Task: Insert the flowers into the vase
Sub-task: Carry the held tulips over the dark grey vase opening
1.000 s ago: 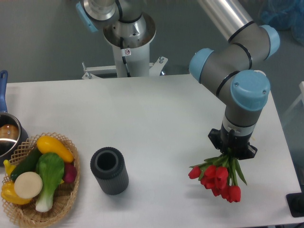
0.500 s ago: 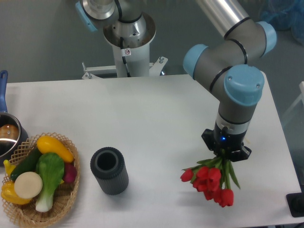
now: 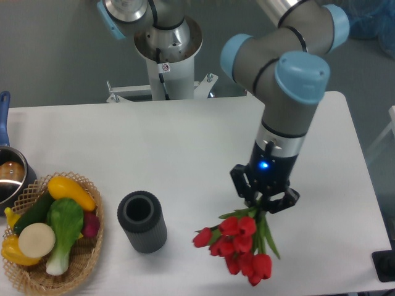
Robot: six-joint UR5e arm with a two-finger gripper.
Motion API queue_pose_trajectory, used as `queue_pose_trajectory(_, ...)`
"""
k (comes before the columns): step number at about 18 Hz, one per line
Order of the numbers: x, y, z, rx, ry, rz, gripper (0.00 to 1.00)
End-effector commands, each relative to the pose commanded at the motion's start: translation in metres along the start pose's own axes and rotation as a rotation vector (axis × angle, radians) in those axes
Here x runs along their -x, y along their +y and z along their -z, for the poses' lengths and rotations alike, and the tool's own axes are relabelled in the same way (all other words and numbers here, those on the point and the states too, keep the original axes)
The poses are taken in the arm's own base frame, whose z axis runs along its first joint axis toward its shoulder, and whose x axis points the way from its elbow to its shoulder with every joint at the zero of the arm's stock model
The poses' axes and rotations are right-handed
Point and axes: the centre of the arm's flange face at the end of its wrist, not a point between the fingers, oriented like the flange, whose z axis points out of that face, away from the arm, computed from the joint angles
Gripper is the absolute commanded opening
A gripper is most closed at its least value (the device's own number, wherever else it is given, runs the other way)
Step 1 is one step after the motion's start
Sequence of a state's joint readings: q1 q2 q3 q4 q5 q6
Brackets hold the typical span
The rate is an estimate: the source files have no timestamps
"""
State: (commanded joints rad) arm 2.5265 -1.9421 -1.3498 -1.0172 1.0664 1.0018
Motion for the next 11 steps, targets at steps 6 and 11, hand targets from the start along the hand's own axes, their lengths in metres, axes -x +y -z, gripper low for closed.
queue_pose_trajectory(6,-0.032,-0.034,0.015,-0.368,0.141,-0.029,0.0)
queue_pose_trajectory(11,-0.041,-0.039,0.014,-0.5,0.244,-0.032,0.0)
